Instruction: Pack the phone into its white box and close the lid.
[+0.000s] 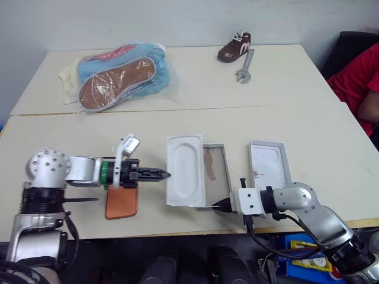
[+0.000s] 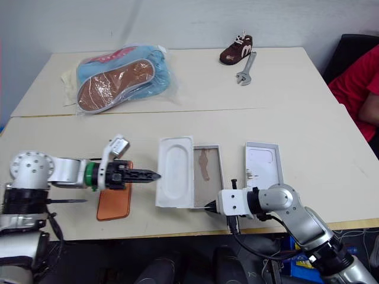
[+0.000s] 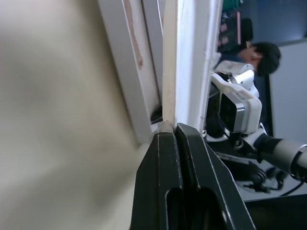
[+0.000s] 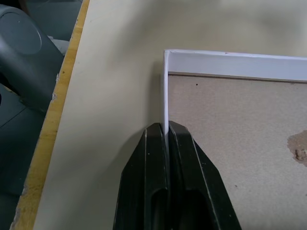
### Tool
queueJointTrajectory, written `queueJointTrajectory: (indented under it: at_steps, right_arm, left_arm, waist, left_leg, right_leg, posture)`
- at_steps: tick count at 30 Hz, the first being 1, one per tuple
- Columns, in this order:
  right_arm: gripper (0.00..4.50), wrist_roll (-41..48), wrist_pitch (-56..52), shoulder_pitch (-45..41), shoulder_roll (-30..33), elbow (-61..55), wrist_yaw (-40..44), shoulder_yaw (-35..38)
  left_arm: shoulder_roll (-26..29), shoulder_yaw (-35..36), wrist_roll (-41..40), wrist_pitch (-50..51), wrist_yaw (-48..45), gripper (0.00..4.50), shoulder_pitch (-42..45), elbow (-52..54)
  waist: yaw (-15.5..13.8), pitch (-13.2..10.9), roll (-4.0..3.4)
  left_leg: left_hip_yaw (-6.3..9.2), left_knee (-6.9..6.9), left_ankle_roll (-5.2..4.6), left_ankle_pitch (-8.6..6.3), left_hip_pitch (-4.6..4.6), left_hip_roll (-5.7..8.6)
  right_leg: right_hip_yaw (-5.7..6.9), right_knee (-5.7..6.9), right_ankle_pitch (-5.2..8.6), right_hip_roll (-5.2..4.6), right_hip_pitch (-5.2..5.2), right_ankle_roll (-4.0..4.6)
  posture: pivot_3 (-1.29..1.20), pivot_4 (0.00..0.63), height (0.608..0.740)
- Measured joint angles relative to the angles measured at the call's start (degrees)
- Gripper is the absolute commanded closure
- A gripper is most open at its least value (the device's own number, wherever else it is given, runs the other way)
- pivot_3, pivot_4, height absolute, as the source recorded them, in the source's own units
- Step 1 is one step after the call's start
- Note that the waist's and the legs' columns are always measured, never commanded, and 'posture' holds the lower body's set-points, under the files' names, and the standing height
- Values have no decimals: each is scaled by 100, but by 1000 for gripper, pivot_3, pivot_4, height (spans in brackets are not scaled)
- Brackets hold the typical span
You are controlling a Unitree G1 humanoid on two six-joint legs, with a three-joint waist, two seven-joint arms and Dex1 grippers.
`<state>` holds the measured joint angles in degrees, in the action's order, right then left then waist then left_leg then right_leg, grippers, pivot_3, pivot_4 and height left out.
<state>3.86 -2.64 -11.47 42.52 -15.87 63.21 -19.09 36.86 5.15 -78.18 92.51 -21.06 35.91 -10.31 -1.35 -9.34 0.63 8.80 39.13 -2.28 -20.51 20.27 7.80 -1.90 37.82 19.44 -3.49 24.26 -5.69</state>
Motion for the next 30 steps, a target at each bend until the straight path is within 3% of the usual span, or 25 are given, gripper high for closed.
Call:
queueJointTrajectory:
  at_steps: [3,7,9,12,20,30]
  right_arm:
    - [3559,-41,-81,76,-14,-107,-74,6]
    - [2221,22,-303,329,29,-462,-101,132]
    - [2221,183,-537,471,114,-743,-108,232]
    - [2221,896,-1163,826,460,-1562,-99,978]
    - [2221,2562,-2410,1836,1111,-2531,-33,3395]
    - [2221,2918,-2668,1978,1110,-2681,-401,3690]
  left_arm:
    - [-471,-25,-102,-6,538,4500,172,-226]
    - [-908,-62,-99,-3,999,4500,314,-497]
    - [-998,-61,-82,-7,1121,4500,415,-650]
    - [-1154,-48,-10,-6,1248,4500,573,-831]
    - [-1425,-8,335,-8,1404,4500,669,-1043]
    - [-1813,215,899,-9,1562,4500,636,-1049]
  waist:
    - [4,2,4]
    - [1,6,11]
    - [3,6,11]
    - [-16,6,12]
    - [-52,7,21]
    - [-39,5,24]
  left_leg:
    - [-1,1,1,1,0,1]
    - [2,0,3,0,1,4]
    - [0,2,3,0,2,5]
    - [2,5,3,0,4,7]
    - [0,1,2,0,4,7]
    - [-3,1,2,0,4,7]
  right_leg:
    - [1,2,0,1,4,0]
    - [1,5,0,1,16,0]
    - [-1,6,0,1,18,0]
    - [-1,5,0,-1,17,0]
    - [-4,2,0,-1,13,-1]
    - [-6,4,0,-2,15,-1]
  posture:
    - [0,150,740]
    - [0,150,740]
    - [0,150,740]
    - [0,150,740]
    - [0,150,740]
    - [0,150,740]
